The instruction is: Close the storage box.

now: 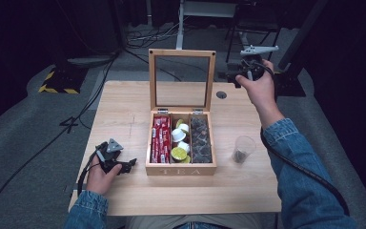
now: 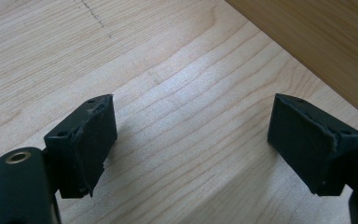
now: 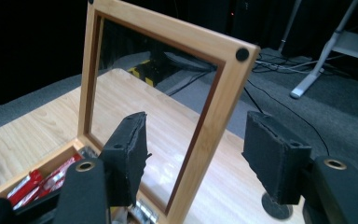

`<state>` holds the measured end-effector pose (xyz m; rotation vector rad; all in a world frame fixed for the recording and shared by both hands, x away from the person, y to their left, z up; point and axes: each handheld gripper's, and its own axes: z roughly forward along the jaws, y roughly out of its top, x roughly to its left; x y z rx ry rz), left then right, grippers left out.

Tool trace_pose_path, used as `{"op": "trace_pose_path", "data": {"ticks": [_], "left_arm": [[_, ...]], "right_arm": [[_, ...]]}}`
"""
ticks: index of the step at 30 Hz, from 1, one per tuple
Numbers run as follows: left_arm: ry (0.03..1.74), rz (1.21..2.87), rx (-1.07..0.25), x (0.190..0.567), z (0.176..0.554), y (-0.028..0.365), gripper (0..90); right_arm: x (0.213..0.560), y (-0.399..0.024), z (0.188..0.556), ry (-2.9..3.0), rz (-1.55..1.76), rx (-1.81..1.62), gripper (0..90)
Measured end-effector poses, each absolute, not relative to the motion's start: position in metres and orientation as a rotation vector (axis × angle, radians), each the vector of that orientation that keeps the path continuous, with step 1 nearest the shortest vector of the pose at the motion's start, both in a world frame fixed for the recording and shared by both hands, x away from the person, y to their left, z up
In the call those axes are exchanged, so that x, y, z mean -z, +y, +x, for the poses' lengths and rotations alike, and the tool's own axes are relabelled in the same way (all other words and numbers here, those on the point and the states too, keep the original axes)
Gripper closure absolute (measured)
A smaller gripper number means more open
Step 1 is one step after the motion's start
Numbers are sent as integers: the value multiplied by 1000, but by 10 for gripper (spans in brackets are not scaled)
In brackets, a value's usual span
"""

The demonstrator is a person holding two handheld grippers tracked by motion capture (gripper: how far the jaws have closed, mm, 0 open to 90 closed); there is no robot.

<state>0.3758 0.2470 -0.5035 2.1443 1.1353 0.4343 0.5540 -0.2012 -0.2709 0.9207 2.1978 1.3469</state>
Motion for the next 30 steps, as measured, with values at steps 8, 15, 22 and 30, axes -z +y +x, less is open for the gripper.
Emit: {"op": "trace_pose_path", "data": {"ticks": [8, 15, 22, 30], "left_arm": [[1137, 2143, -433, 504, 376, 247, 160], [1147, 2137, -436, 504, 377, 246, 156], [1148, 2135, -433, 504, 377, 246, 155], [1147, 2135, -434, 504, 377, 246, 155]], "right_arm": [[275, -187, 584, 2205, 917, -1378, 389], [285, -174, 600, 2208, 943, -1337, 383], [299, -170, 616, 2186, 1002, -1372, 374], [308, -165, 622, 2203, 1002, -1377, 380]]}}
